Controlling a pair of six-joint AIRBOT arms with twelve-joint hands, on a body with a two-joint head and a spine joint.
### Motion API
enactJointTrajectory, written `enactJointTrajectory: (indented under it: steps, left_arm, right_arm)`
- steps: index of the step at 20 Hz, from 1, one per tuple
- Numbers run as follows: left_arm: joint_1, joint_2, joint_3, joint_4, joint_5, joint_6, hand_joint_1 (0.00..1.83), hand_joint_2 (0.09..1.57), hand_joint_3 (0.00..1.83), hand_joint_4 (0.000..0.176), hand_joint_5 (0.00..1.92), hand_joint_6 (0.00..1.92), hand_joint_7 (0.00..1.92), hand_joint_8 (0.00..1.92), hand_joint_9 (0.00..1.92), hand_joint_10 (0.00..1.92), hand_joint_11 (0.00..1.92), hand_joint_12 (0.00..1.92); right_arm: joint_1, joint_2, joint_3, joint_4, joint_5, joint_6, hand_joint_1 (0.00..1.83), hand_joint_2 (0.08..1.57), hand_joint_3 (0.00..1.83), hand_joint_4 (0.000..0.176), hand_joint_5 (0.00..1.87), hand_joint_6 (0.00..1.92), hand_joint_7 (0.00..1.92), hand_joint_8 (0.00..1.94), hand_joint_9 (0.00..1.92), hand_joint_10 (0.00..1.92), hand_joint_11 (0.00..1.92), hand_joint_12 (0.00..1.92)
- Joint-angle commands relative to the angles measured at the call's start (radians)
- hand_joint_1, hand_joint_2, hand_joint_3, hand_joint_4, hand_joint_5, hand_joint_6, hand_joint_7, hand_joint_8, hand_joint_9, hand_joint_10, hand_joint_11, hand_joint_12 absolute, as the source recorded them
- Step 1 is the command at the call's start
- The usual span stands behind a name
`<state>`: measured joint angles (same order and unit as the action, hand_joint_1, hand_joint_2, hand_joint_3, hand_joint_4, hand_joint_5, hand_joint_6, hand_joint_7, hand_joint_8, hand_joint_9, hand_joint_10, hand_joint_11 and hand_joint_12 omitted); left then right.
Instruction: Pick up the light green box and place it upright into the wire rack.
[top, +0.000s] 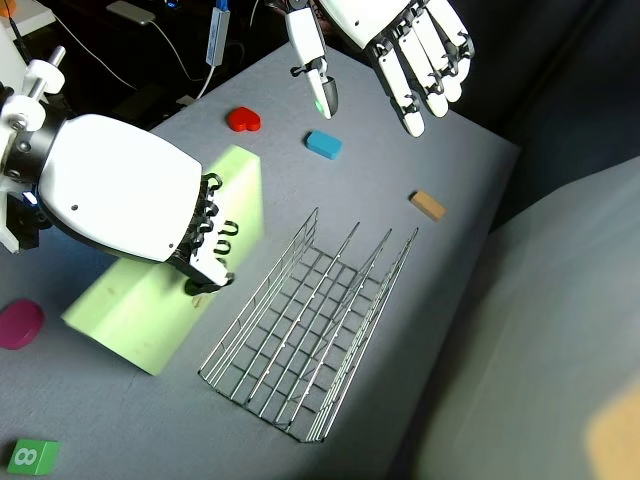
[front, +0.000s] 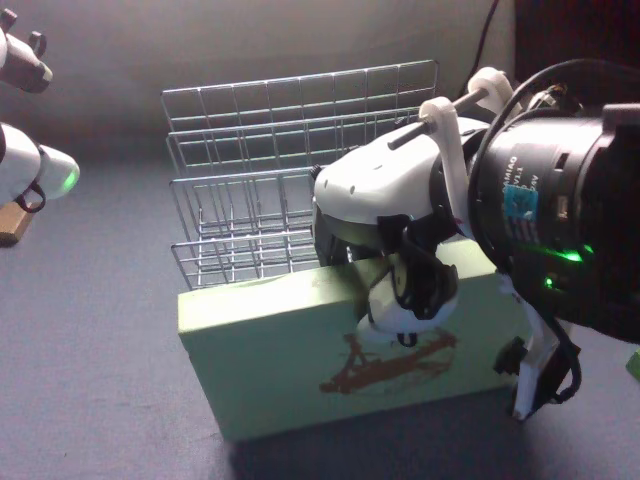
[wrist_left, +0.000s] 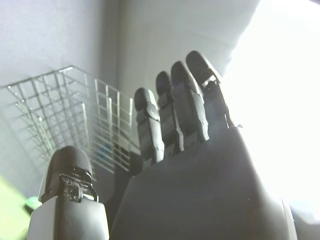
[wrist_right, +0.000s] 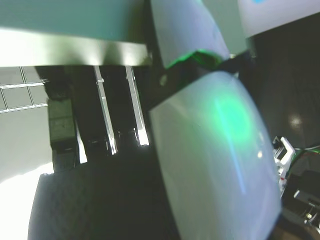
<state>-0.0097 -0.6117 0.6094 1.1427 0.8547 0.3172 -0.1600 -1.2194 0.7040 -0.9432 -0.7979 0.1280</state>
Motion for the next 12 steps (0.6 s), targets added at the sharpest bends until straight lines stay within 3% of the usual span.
enactJointTrajectory:
  steps: [1,5,12]
  left_arm:
    - [-0.013,0.004,-0.005,0.085,-0.013,0.006,0.19,1.22,0.0,0.072,0.38,0.0,0.31,0.0,0.28,0.0,0.0,0.79]
    - [-0.014,0.004,-0.009,0.083,-0.009,0.006,0.2,1.22,0.0,0.071,0.38,0.0,0.32,0.0,0.28,0.0,0.0,0.79]
    - [-0.017,0.003,-0.013,0.075,0.005,0.006,0.2,1.21,0.0,0.072,0.38,0.0,0.32,0.0,0.28,0.0,0.01,0.81]
  right_arm:
    - [0.012,0.004,-0.006,-0.059,0.04,-0.003,1.36,1.15,0.0,0.0,0.82,1.06,0.91,1.07,0.91,1.27,0.73,1.27]
    - [0.045,0.033,-0.029,-0.058,0.039,-0.006,1.36,1.15,0.0,0.0,0.82,1.02,0.88,1.13,0.9,1.33,0.78,1.28]
    - [0.234,0.089,-0.058,-0.009,0.025,-0.091,1.36,1.16,0.0,0.0,0.82,1.01,0.88,1.15,0.89,1.35,0.78,1.32]
